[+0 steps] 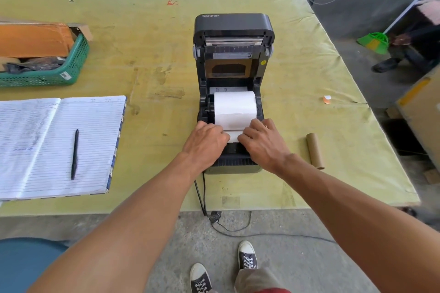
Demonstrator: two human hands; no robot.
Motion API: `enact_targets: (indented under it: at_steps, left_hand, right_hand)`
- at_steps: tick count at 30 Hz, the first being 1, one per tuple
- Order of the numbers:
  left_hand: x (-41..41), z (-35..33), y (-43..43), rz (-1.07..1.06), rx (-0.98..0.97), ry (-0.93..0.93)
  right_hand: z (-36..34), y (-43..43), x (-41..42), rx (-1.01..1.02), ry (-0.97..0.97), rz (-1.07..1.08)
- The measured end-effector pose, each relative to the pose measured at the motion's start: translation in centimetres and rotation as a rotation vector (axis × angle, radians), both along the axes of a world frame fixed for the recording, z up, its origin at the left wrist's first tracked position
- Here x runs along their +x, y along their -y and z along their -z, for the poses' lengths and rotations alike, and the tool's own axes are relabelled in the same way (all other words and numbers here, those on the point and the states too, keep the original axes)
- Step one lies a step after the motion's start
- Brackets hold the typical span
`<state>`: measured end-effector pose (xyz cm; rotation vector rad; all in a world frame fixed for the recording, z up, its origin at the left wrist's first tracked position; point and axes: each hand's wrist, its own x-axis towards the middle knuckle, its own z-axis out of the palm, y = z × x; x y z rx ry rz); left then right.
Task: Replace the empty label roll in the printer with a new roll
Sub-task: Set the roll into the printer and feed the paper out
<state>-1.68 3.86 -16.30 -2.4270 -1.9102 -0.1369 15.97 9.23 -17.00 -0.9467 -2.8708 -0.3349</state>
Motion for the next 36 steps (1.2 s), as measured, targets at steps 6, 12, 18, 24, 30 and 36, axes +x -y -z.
enact_targets:
  at_steps: [6, 12, 18, 24, 30, 36]
  left_hand:
    - [0.2, -0.4, 0.4, -0.026, 0.005, -0.038]
    - [0.7, 0.0, 1.1, -0.051, 0.046, 0.046]
    - [1.1, -0.1, 1.2, -0.058, 0.021, -0.029]
    - [0.2, 1.1, 2.0, -0.012, 0.114, 0.050]
    - [0.8, 1.6, 3.9, -0.014, 0.144, 0.123]
    - [1.0, 1.2, 5.0, -0.018, 0.131, 0.146]
  right_hand:
    - [0.3, 0.4, -0.2, -0.063, -0.108, 0.081]
    - [0.9, 0.0, 0.4, -0.117, -0.150, 0.062]
    - [0.3, 0.1, 0.5, -0.153, -0.151, 0.056]
    - [0.9, 1.3, 0.0, -0.193, -0.226, 0.234]
    - [1.4, 2.2, 1.0, -0.229, -0.324, 0.227]
    - [1.2, 2.2, 1.3, -0.337, -0.331, 0.216]
